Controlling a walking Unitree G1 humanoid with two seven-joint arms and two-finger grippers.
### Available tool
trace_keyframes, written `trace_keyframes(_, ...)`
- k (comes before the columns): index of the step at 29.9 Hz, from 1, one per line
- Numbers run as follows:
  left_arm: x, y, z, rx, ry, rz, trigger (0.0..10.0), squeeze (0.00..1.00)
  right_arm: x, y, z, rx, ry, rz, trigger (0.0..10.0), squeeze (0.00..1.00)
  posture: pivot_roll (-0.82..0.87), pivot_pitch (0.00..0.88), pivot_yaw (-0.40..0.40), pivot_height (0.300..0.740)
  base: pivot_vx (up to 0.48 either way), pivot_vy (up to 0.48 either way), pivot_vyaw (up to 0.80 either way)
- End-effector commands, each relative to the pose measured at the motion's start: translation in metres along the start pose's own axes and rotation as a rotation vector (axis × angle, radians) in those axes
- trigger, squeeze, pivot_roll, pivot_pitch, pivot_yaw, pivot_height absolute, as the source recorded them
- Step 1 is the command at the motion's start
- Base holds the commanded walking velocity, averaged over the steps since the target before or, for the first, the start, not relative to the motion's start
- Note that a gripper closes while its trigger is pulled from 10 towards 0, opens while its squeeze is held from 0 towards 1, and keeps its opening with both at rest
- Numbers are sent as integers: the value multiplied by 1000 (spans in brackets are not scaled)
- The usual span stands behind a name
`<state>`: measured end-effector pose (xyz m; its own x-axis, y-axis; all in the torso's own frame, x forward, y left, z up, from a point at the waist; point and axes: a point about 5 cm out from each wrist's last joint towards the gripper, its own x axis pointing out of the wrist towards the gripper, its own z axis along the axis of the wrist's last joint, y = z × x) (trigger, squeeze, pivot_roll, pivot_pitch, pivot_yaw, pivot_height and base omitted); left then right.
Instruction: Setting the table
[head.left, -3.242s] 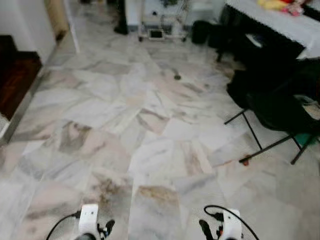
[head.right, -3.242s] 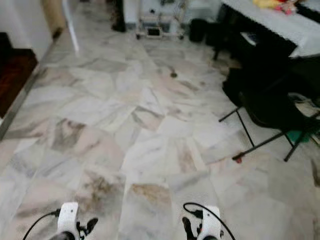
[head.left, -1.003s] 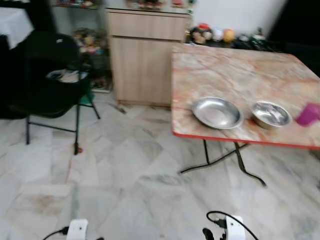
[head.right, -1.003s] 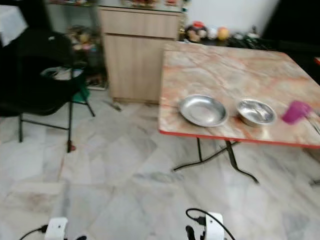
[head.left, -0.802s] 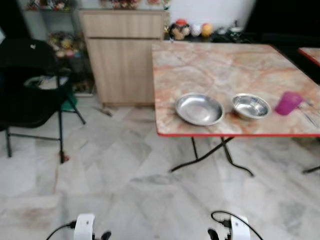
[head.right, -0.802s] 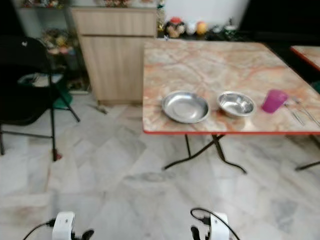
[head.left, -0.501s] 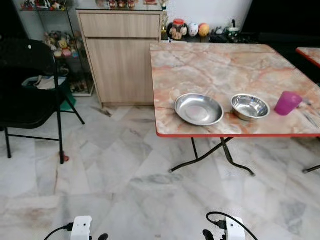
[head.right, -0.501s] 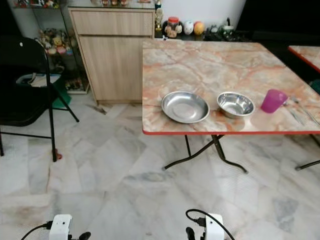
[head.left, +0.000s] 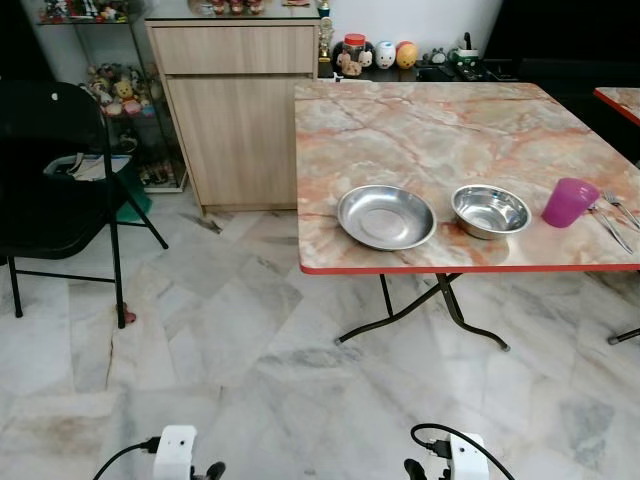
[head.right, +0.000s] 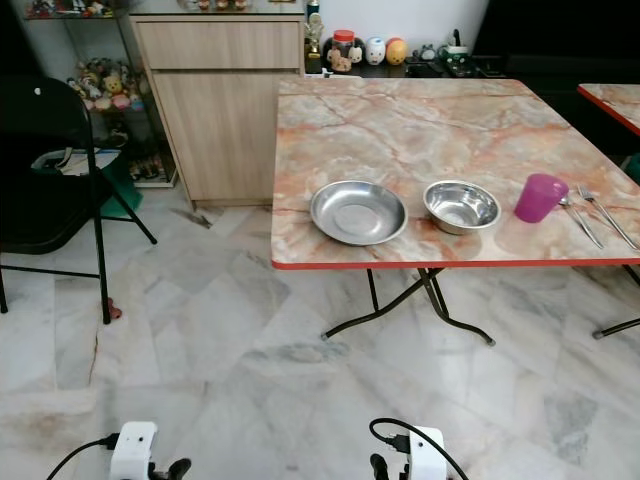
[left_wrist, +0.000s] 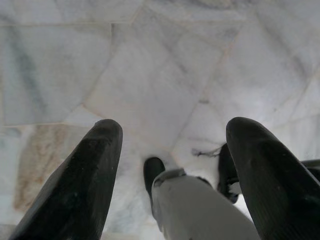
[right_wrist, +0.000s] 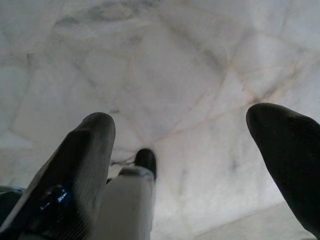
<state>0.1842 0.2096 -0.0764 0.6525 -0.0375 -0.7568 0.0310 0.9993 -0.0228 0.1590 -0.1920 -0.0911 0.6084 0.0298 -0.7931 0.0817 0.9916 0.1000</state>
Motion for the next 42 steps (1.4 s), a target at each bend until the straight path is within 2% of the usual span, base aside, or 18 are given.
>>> trace_keyframes(1,-3,3,-8,17,27,1,10000,0,0,3,0,-9,2,6,10000,0,74,0,-43,740,0,-330,0)
trace_keyframes(8,-2,1,-5,15,15,-6,10000,0,-1,-1,-3,-12,7,4,10000,0,77,0,-44,740,0,-92,0)
trace_keyframes(17,2,-4,13,31,-72,-34,10000,0,-1,0,-3,-12,-2,10,10000,0,75,0,-42,740,0,0,0)
trace_keyframes(19,4,-1,35,36,-183,-18,10000,0,-1,1,-2,-11,-6,12,10000,0,78,0,-44,740,0,0,0)
trace_keyframes(23,3,3,56,29,-287,0,10000,0,-1,2,-2,-13,-5,13,10000,0,85,0,-46,740,0,0,0)
trace_keyframes(24,2,5,74,13,-378,8,10000,0,-1,2,-3,-15,-3,14,10000,0,88,0,-47,740,0,0,0)
trace_keyframes(26,1,6,87,3,-438,10,10000,0,-1,2,-3,-16,-2,15,10000,0,89,0,-47,740,0,0,0)
trace_keyframes(27,-1,6,106,6,-525,10,10000,0,-1,2,-3,-17,0,16,10000,0,88,0,-47,740,0,0,0)
trace_keyframes(28,-1,6,106,6,-525,10,10000,0,-1,2,-3,-17,0,16,10000,0,88,0,-47,740,0,0,0)
trace_keyframes(30,-7,6,132,4,-651,13,10000,0,-1,3,-4,-16,1,17,10000,0,88,0,-47,740,0,0,0)
trace_keyframes(31,-7,6,132,4,-651,13,10000,0,-1,3,-4,-16,1,17,10000,0,88,0,-47,740,0,0,0)
trace_keyframes(32,-12,4,152,14,-744,3,10000,0,-1,3,-4,-16,2,17,10000,0,85,0,-44,740,0,0,0)
trace_keyframes(36,-26,-8,185,46,-911,-46,10000,0,-1,3,-4,-13,1,15,10000,0,84,0,-43,740,0,0,0)
trace_keyframes(37,-26,-8,185,46,-911,-46,10000,0,-1,3,-4,-13,1,15,10000,0,84,0,-43,740,0,0,0)
trace_keyframes(39,-32,-17,198,76,-979,-79,10000,0,-1,2,-4,-11,0,13,10000,0,84,0,-43,740,0,0,0)
trace_keyframes(42,-38,-24,208,69,-1032,-96,10000,0,-1,1,-4,-9,2,8,10000,0,81,0,-42,740,0,0,0)
